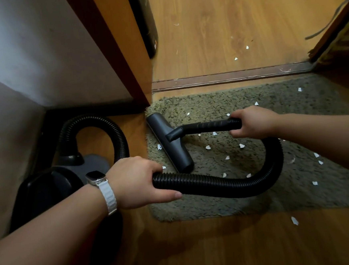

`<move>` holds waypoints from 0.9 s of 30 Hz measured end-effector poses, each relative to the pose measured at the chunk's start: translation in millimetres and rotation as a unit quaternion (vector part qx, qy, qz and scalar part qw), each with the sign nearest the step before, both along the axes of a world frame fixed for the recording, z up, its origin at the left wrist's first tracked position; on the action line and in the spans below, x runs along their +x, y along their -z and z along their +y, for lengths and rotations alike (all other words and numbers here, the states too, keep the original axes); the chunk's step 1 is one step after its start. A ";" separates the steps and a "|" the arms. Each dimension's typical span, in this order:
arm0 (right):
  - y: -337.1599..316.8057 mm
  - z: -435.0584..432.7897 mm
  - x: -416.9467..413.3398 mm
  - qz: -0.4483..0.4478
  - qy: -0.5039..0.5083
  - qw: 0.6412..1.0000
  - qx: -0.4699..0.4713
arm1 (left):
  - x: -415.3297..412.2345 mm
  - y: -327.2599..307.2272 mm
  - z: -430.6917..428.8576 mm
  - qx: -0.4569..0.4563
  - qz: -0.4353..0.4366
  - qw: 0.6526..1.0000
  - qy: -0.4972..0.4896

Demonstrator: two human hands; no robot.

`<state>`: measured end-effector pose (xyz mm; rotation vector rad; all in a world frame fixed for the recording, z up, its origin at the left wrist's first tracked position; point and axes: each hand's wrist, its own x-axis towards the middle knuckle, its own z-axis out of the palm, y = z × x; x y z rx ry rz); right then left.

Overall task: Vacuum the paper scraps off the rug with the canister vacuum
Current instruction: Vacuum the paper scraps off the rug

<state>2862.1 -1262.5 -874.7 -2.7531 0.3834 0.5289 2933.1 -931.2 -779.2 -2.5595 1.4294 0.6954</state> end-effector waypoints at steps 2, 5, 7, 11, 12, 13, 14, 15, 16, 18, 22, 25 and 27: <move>1.0 4.6 5.0 0.006 -0.016 1.000 0.002 | 1.7 0.6 1.7 0.006 0.005 1.000 0.002; 2.3 9.1 10.8 0.012 -0.038 0.999 0.000 | 2.9 1.8 3.4 0.013 0.012 1.000 0.004; 2.3 9.8 12.8 0.019 -0.047 0.999 0.003 | 3.8 2.5 4.7 0.015 0.013 1.000 0.005; -0.6 6.9 13.1 0.034 -0.058 0.998 0.022 | 5.4 3.2 5.9 0.016 0.021 1.000 0.004; -1.1 5.8 12.5 0.033 -0.059 0.997 0.021 | 5.7 3.4 5.7 0.017 0.023 1.000 0.004; -1.1 4.7 11.9 0.029 -0.058 0.998 0.018 | 6.1 3.8 5.5 0.017 0.025 1.000 0.003; -1.2 3.0 11.1 0.022 -0.055 0.998 0.014 | 6.6 4.4 5.4 0.015 0.025 1.000 0.002; -1.5 1.4 10.1 0.016 -0.049 0.999 0.011 | 6.9 5.1 5.5 0.011 0.026 1.000 0.000; -1.8 -1.0 8.7 0.010 -0.041 0.999 0.011 | 7.0 5.6 5.2 0.008 0.026 1.000 -0.001; -3.4 -6.0 5.2 0.003 -0.030 0.999 0.011 | 6.5 5.8 4.5 0.002 0.026 1.000 -0.004; -6.1 -16.6 -3.5 0.005 0.000 1.000 0.018 | 4.5 5.3 2.0 -0.003 0.030 1.000 -0.010; -6.8 -22.3 -8.7 0.001 0.026 1.000 0.016 | 3.0 4.6 0.7 -0.003 0.030 0.999 -0.011; -8.6 -23.5 -11.3 -0.003 0.036 0.999 0.012 | 2.3 4.1 -0.1 -0.003 0.031 0.999 -0.008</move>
